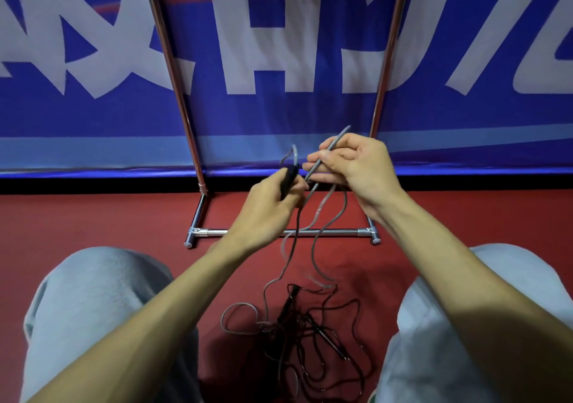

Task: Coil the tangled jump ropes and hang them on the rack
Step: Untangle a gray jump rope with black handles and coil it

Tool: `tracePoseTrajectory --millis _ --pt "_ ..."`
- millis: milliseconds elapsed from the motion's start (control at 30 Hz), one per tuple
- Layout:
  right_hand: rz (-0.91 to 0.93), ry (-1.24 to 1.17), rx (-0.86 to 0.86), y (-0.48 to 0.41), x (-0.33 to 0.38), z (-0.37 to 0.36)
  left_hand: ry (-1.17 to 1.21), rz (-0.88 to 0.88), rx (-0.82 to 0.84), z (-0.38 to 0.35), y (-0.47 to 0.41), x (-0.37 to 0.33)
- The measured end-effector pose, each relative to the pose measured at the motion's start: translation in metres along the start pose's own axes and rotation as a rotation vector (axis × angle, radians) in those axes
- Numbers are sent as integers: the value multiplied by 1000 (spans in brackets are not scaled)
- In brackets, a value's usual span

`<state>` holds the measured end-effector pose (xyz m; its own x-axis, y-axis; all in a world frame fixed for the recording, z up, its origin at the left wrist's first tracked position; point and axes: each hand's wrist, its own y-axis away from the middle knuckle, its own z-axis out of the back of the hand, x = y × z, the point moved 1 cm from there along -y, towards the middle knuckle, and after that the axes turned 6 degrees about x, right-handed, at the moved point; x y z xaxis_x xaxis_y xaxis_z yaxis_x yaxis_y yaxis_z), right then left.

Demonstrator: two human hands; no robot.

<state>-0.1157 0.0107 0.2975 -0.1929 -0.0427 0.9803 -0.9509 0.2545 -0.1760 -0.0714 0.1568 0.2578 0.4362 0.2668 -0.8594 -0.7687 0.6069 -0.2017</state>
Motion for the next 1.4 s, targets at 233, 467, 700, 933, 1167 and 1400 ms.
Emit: tracePoseTrajectory --millis 233,467,700,933,1167,1400 --pt "20 -136 -135 -5 7 12 301 117 273 -8 5 -5" --pt "5 -380 -319 -11 4 32 187 120 310 2 2 -7" --pt "-52 -389 -318 -13 -2 24 456 226 338 7 5 -13" --pt "-252 64 45 -3 -10 -3 901 233 54 22 0 -23" --pt "-397 401 683 12 -23 -24 1105 212 -272 33 -7 -14" --pt "-239 347 568 13 -19 -26 1502 305 -224 51 -9 -7"
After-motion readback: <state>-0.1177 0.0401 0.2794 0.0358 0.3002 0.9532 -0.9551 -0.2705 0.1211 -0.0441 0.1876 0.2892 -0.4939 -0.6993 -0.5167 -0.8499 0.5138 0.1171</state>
